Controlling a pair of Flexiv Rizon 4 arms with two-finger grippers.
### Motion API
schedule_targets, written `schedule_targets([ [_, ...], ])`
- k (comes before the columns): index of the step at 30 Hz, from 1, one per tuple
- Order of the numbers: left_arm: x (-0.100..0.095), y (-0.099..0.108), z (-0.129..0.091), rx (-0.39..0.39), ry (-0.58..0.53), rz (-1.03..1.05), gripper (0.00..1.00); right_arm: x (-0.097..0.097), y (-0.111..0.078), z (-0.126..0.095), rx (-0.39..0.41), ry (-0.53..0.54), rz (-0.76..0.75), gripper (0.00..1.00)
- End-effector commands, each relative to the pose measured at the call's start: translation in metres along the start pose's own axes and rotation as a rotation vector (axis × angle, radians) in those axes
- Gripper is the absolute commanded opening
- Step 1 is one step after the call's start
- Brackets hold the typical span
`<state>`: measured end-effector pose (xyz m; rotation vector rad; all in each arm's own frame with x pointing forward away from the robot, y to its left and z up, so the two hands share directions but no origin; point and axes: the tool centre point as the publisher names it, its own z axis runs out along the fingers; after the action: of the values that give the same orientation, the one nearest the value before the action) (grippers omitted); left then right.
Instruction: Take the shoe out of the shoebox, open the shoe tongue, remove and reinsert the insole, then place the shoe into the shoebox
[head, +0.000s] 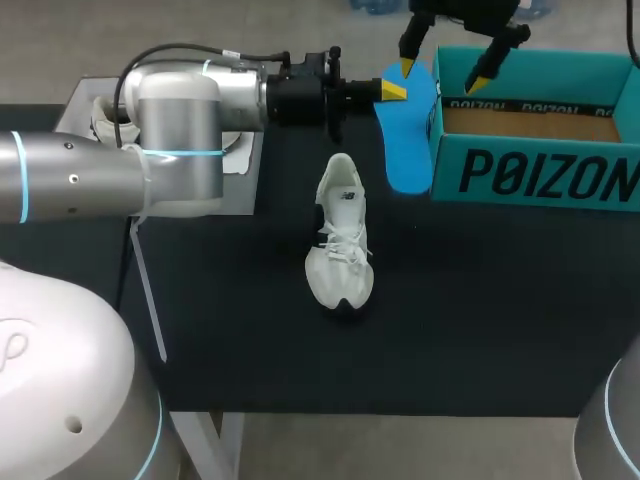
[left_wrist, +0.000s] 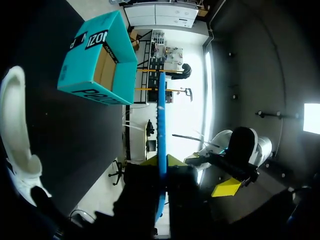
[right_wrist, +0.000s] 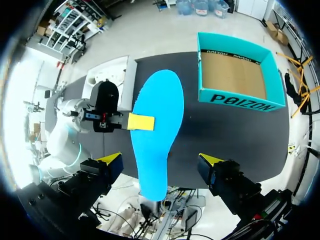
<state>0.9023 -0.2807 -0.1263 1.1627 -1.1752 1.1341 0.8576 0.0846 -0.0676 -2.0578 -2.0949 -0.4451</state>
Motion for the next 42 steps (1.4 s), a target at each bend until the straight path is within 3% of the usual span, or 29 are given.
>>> schedule_targets([
  [1,0.001,0.001,-0.003,0.003,-0.003,0.001,0.00,-0.033,-0.010,-0.011,-0.036,0.314,-0.022,1.00],
  [6,0.009,0.002,-0.016,-0.017,0.045,-0.012,0.00,-0.037,-0.014,-0.017,-0.027,0.339,-0.098,1.00],
  [8,0.015,0.001,-0.021,-0.088,0.115,-0.087,0.00,-0.037,-0.014,-0.017,-0.027,0.339,-0.098,1.00],
  [22,0.015,0.001,-0.021,-0.088,0.115,-0.087,0.00,-0.037,-0.014,-0.017,-0.027,0.339,-0.098,1.00],
  [24,0.015,0.001,-0.021,-0.088,0.115,-0.087,0.00,-0.036,-0.017,-0.015,-0.125,0.404,-0.171,1.00],
  [25,0.015,0.001,-0.021,-0.088,0.115,-0.087,0.00,-0.037,-0.016,-0.013,-0.128,0.450,-0.181,1.00],
  [31,0.021,-0.003,-0.029,-0.119,-0.053,0.291,0.00,-0.040,-0.014,-0.011,-0.162,0.443,-0.204,1.00],
  [34,0.026,-0.004,-0.032,-0.089,-0.132,0.448,0.00,-0.042,-0.014,-0.011,-0.156,0.430,-0.213,1.00],
  [37,0.026,-0.005,-0.033,-0.062,-0.113,0.443,0.00,-0.044,-0.015,-0.009,-0.134,0.439,-0.221,1.00],
  [40,0.026,-0.005,-0.033,-0.062,-0.113,0.443,0.00,-0.045,-0.016,-0.006,-0.047,0.466,-0.226,1.00],
  [42,0.026,-0.005,-0.033,-0.062,-0.113,0.443,0.00,-0.045,-0.016,-0.006,-0.047,0.466,-0.226,1.00],
])
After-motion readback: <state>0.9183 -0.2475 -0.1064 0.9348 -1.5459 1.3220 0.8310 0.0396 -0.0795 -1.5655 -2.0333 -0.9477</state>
